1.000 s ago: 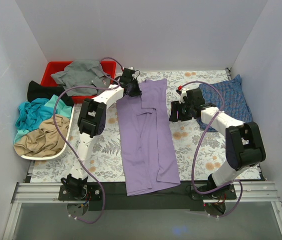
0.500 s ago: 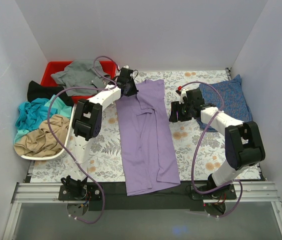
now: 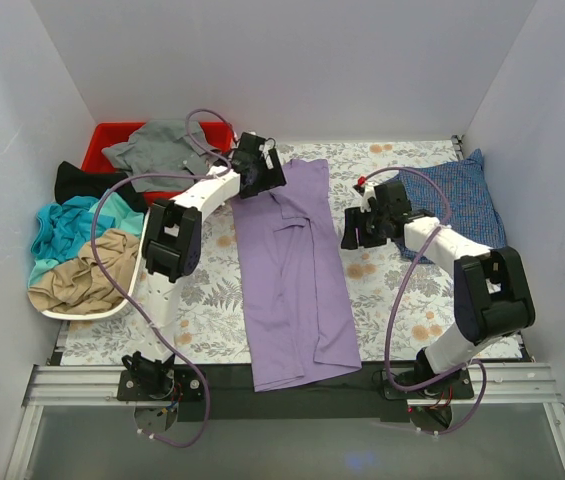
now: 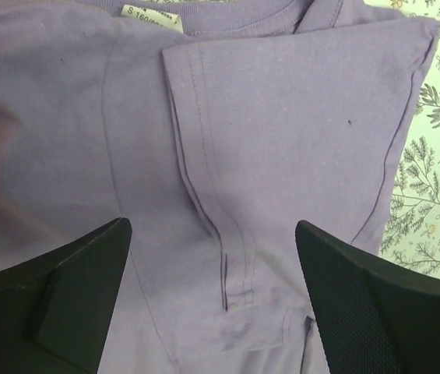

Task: Fold and stack the t-shirts
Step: Fold the tshirt

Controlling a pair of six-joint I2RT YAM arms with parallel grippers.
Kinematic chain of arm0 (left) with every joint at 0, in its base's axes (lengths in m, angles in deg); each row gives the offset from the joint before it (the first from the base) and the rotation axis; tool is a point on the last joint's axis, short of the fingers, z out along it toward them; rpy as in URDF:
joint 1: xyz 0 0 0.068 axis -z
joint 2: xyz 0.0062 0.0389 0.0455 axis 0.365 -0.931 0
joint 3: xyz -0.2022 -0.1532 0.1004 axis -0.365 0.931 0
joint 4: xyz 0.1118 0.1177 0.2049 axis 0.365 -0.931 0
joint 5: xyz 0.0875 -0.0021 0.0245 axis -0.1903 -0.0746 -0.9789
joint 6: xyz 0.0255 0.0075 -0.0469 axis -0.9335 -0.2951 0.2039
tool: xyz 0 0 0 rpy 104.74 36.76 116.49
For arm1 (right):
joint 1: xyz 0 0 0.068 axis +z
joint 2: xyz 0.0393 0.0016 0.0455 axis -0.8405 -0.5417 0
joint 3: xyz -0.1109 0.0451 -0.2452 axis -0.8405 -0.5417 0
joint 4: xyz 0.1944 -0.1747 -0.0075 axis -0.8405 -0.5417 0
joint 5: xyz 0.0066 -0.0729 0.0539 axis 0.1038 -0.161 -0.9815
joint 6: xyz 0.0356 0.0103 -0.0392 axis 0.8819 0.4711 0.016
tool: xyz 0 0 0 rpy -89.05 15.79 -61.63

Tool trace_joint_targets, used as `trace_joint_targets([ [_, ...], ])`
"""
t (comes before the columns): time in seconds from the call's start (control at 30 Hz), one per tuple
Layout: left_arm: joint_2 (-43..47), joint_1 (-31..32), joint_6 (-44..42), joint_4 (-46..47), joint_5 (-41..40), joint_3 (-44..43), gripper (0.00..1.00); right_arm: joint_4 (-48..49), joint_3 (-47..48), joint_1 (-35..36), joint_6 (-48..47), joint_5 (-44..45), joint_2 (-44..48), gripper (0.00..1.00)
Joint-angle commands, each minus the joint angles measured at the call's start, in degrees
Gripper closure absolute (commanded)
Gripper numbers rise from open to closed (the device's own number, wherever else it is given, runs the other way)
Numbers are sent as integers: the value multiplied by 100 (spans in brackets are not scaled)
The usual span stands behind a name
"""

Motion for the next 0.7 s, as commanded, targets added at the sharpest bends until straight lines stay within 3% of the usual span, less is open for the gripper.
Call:
trace_joint_targets([
  [0.0,846,-17,-92,-470,214,560,14,-441,-31,-14,-65,124,459,37],
  [0.2,2934,465,13,-417,391,2908,13,-1065,-733,4,49,-638,1215,36],
  [0.33,3992,764,583,-646,452,4629,12,-1602,-1252,100,198,-869,1715,36],
  [0.5,4916,1054,1234,-1303,558,5573,12,-1972,-1962,293,707,-817,2305,36],
  [0.67,5916,1345,1753,-1770,706,6347,11,-2156,-2316,1013,1752,-563,3130,35],
])
